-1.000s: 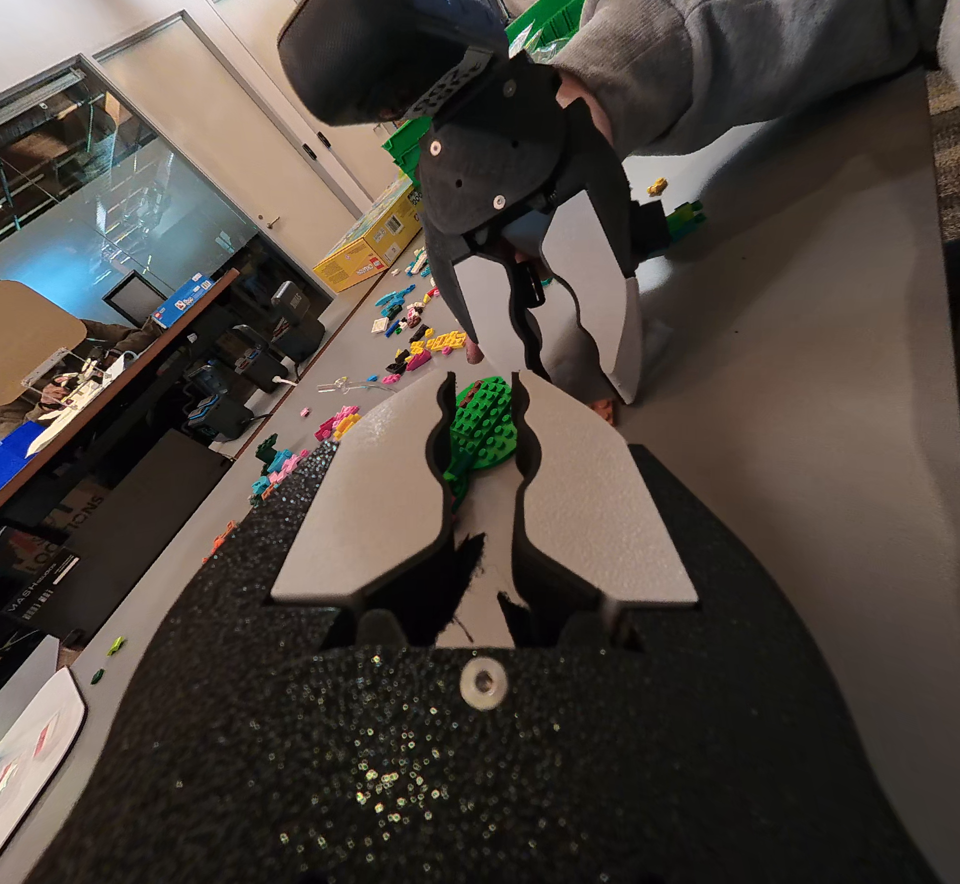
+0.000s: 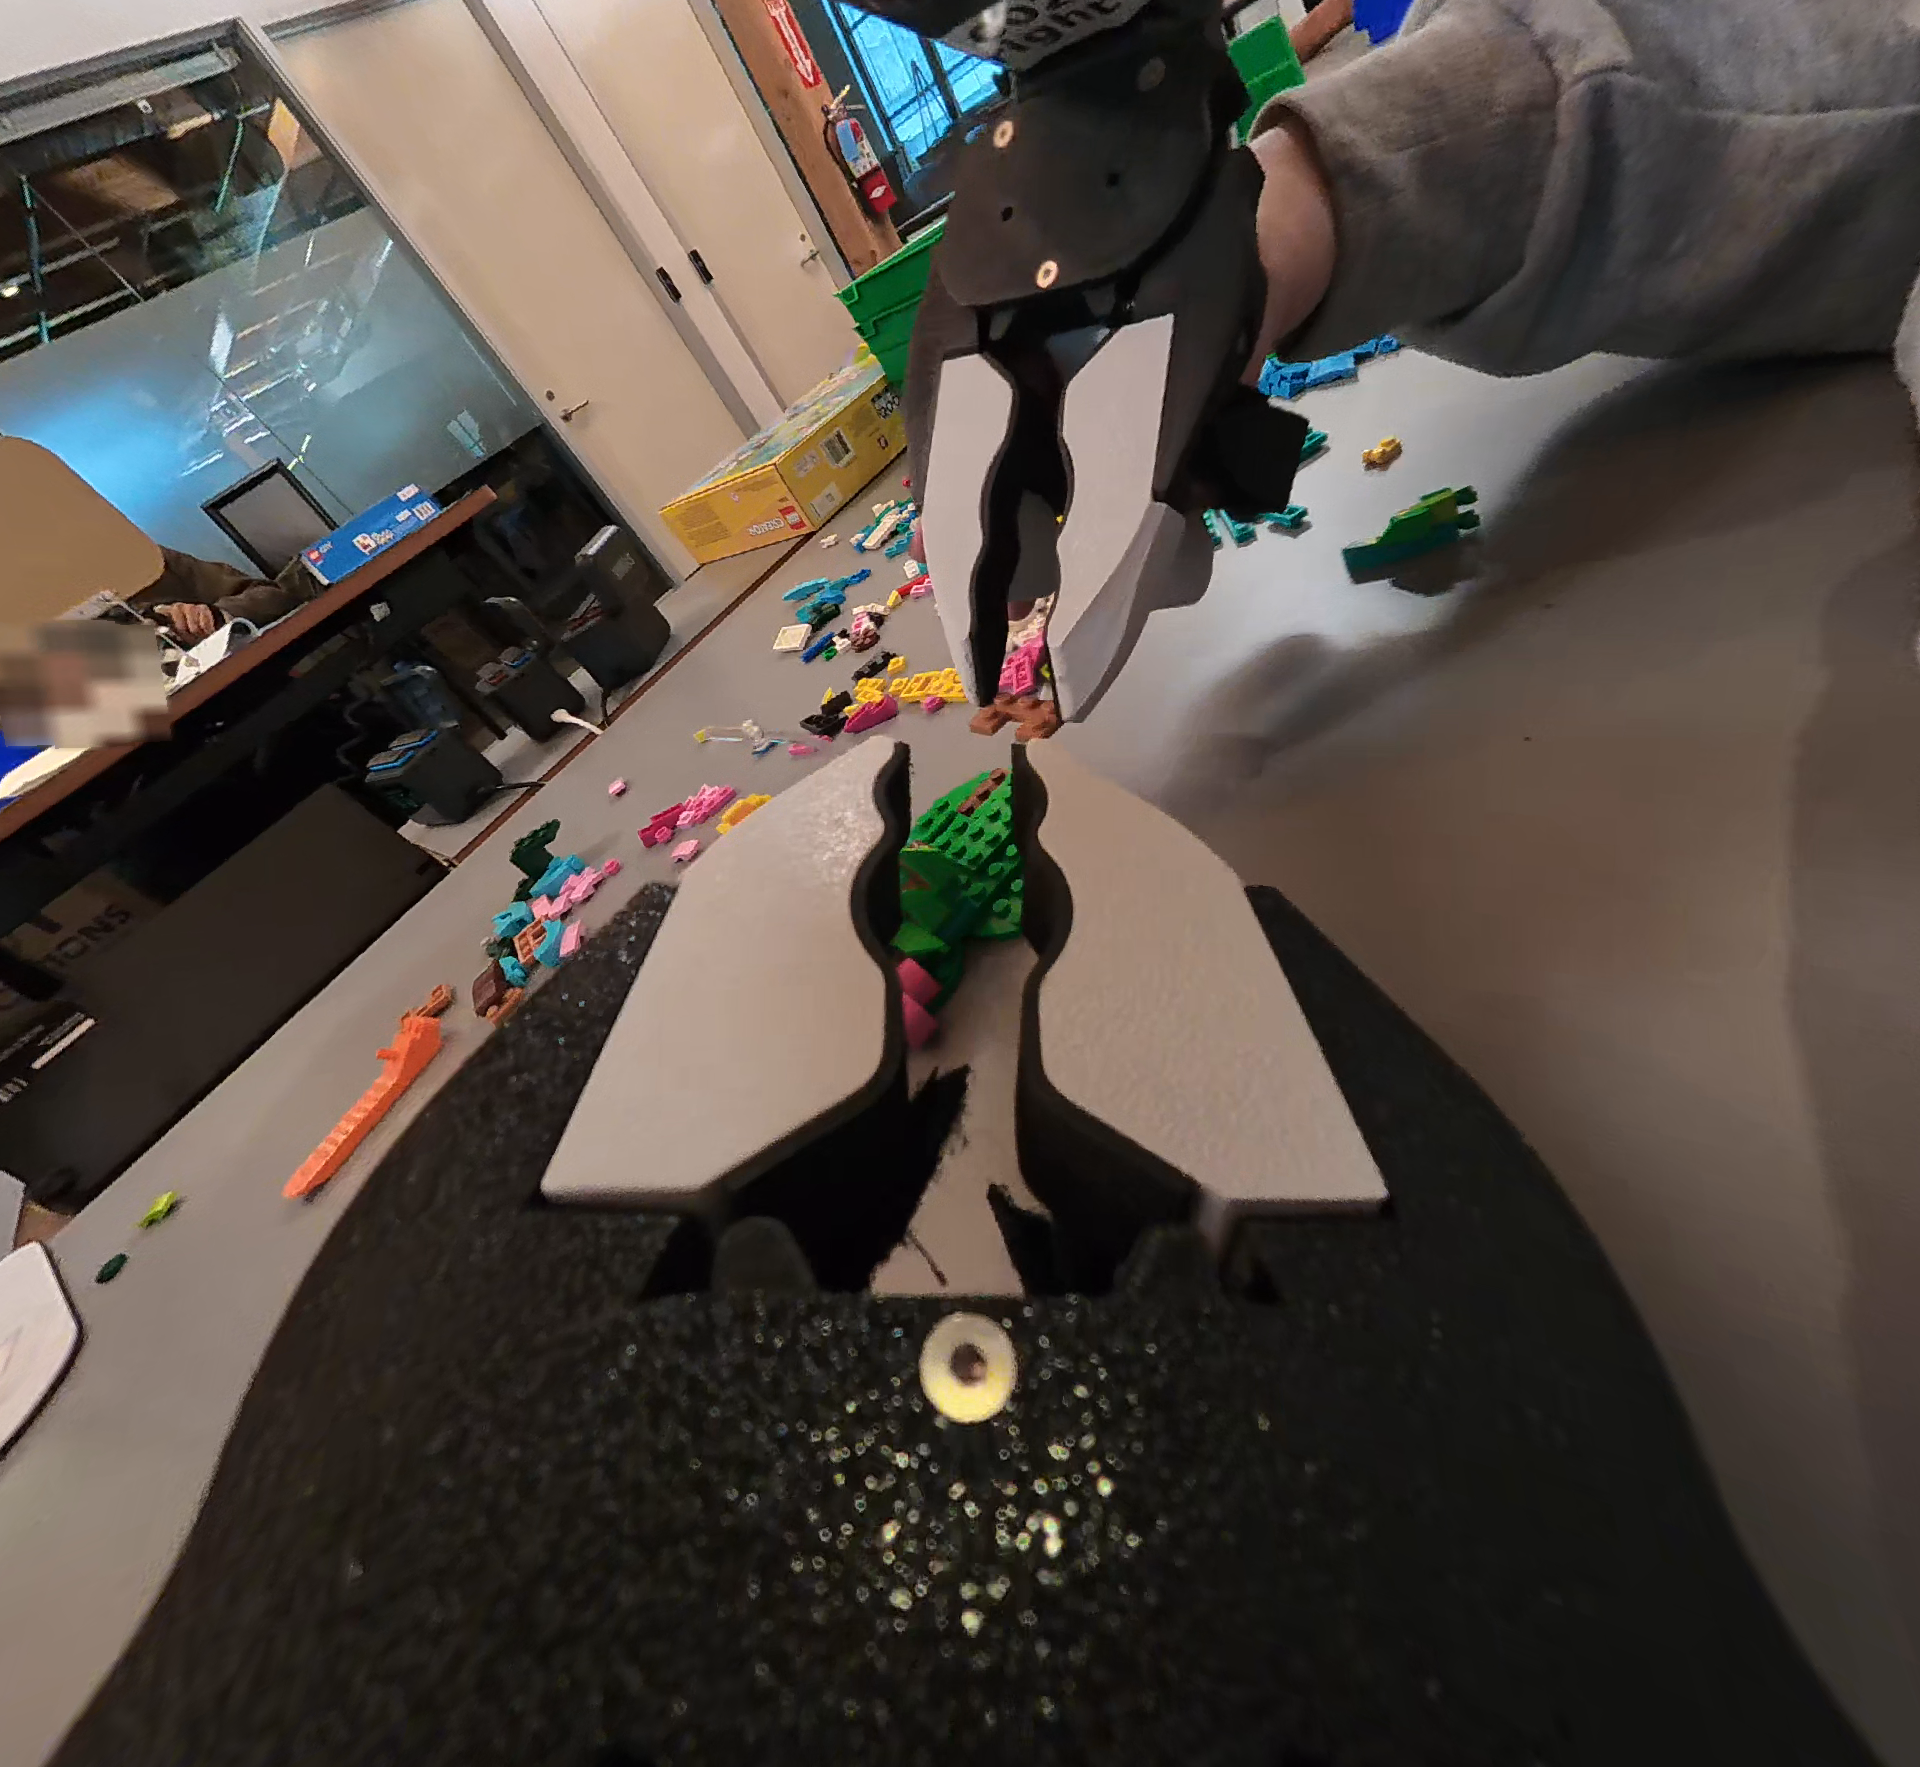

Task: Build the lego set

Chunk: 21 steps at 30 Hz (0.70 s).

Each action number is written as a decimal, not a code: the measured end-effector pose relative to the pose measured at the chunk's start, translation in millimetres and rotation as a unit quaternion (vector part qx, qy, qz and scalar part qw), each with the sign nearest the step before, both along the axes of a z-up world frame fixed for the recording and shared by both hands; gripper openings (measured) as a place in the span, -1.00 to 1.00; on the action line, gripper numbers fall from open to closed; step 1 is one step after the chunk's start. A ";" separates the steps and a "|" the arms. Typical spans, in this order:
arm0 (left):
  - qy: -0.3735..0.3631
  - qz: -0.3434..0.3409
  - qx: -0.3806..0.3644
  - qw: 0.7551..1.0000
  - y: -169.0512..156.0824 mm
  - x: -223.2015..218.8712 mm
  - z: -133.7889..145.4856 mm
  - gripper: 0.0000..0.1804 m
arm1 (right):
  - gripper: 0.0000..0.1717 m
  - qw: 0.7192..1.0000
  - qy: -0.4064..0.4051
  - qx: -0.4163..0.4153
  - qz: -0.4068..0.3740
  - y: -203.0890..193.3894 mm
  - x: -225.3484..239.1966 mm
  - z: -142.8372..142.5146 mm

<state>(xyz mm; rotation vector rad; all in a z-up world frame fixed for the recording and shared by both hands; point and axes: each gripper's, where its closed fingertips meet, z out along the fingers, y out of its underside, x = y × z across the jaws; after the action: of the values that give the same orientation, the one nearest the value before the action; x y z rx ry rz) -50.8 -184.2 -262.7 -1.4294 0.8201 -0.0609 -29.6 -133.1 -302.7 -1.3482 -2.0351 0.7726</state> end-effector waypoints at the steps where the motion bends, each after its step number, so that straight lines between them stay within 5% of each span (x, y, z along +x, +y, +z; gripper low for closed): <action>1: -0.003 0.002 -0.001 1.000 0.3 -0.9 0.1 -0.80 | -0.75 1.000 0.001 -0.001 -0.002 1.0 -0.6 -0.4; 21: -0.052 0.001 -0.003 0.999 -0.2 -9.8 7.5 -0.80 | -0.75 0.995 0.041 -0.084 -0.033 10.7 -0.5 9.4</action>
<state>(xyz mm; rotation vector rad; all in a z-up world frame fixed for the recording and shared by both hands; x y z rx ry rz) -60.6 -184.4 -255.2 -1.4212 0.7343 -0.1355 -30.1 -122.4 -293.3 -1.4445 -1.8859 0.9720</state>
